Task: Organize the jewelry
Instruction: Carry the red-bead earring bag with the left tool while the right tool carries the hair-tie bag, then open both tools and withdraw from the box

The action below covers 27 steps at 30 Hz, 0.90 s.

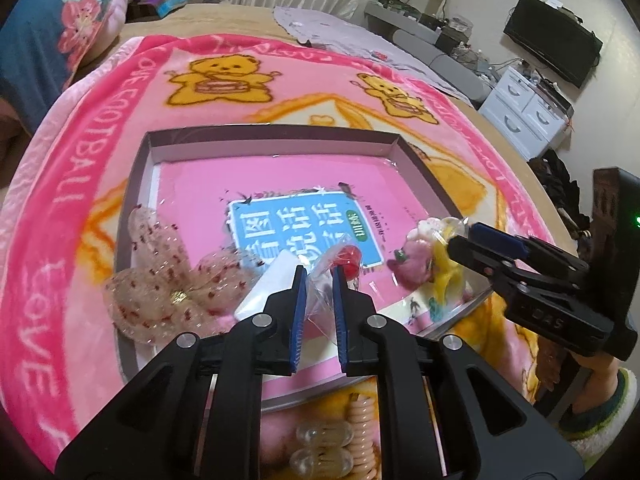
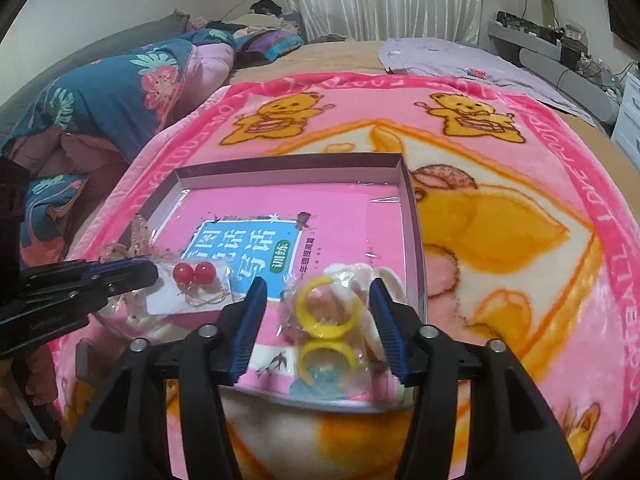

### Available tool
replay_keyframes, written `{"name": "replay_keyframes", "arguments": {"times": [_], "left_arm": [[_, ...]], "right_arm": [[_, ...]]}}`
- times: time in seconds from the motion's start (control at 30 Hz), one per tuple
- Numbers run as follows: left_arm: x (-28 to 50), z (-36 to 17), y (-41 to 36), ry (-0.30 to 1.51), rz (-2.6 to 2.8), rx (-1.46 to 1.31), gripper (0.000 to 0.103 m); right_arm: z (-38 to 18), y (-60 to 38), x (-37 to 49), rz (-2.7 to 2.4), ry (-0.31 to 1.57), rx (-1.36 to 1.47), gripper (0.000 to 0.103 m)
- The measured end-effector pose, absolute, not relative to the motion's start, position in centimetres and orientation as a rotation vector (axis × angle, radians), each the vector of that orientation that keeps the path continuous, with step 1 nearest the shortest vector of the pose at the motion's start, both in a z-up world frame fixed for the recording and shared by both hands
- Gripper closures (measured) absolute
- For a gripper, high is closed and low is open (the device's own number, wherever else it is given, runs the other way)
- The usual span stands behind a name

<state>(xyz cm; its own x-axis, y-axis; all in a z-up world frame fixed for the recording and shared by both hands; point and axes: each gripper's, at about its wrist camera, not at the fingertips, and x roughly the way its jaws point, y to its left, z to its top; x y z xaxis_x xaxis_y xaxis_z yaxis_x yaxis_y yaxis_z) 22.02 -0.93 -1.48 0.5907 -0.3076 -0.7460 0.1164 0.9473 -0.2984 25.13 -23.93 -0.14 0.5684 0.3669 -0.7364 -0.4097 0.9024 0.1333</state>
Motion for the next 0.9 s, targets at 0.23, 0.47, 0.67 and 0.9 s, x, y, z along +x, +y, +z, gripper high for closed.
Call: {"name": "replay_keyframes", "arguments": {"times": [0.23, 0.47, 0.67, 0.9], "left_arm": [[21.1, -1.6, 0.0, 0.91, -0.232, -0.235, 0.081], [19.3, -0.5, 0.9, 0.884, -0.201, -0.245, 0.064], [17.1, 1.7, 1.7, 0.836, -0.163, -0.24, 0.033], [14.3, 4.5, 1.5, 0.773, -0.137, -0.214, 0.01]], "right_arm": [[0.9, -25.2, 21.9, 0.471, 0.822, -0.039, 0.034], [2.7, -26.5, 19.0, 0.476, 0.776, -0.02, 0.024], [4.1, -27.4, 17.0, 0.487, 0.741, 0.008, 0.019], [5.8, -28.0, 15.2, 0.489, 0.691, 0.015, 0.01]]}}
